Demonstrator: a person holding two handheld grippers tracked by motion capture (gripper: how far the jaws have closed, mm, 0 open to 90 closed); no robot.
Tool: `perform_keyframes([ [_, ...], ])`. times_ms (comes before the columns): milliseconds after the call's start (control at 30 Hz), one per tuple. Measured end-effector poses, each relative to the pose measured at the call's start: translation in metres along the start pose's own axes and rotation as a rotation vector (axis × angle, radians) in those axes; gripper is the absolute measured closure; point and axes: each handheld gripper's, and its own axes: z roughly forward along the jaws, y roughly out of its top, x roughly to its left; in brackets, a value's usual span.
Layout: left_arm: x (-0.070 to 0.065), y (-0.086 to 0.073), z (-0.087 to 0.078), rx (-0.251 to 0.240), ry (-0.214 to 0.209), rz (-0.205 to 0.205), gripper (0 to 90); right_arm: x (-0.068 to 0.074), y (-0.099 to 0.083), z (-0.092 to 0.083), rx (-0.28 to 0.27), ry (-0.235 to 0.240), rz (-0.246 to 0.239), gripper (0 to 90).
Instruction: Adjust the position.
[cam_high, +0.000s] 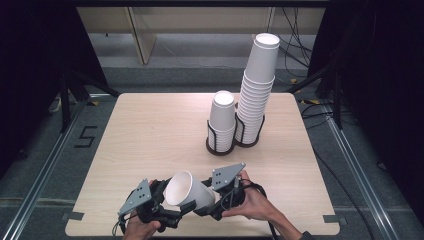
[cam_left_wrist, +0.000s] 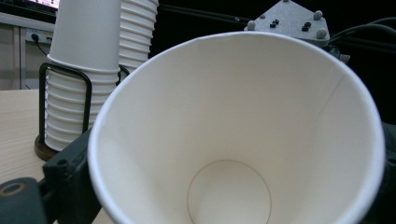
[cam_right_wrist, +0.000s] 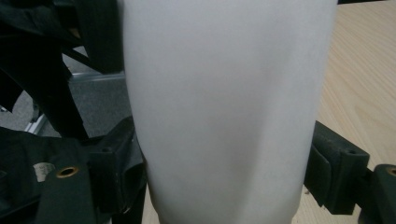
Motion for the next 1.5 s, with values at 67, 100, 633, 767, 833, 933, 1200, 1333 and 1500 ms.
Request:
perform_keyframes([
  [67, 0.000, 0.000, 0.000, -0.008, -0.003, -0.004, 5.6, 0.000, 0.000, 0.001, 0.002, 0.000, -0.002, 23.8],
  [100, -0.001, 0.000, 0.000, -0.010, -0.006, -0.005, 5.6, 0.000, -0.001, 0.003, 0.005, 0.000, -0.003, 23.9],
  [633, -0.001, 0.003, -0.002, 0.014, -0.010, 0.033, 12.1, -0.003, -0.008, 0.002, 0.045, -0.018, 0.035, 15.6],
  [767, 0.001, 0.005, -0.003, 0.028, 0.031, 0.045, 12.4, -0.005, -0.013, -0.003, 0.057, -0.048, 0.041, 15.9],
  [833, 0.003, 0.006, -0.005, 0.045, 0.069, 0.058, 12.4, -0.006, -0.017, -0.008, 0.069, -0.070, 0.047, 15.8],
  [933, 0.006, 0.006, -0.006, 0.069, 0.119, 0.078, 12.5, -0.008, -0.023, -0.016, 0.064, -0.095, 0.062, 16.2],
  [1200, 0.013, 0.008, -0.007, 0.166, 0.294, 0.188, 12.5, -0.011, -0.034, -0.036, 0.066, -0.186, 0.100, 19.2],
  [1333, 0.019, 0.009, -0.009, 0.205, 0.344, 0.175, 12.4, -0.012, -0.038, -0.041, 0.070, -0.219, 0.118, 18.9],
  [1500, 0.030, 0.008, -0.013, 0.228, 0.410, 0.154, 12.3, -0.013, -0.045, -0.051, 0.068, -0.257, 0.154, 19.5],
])
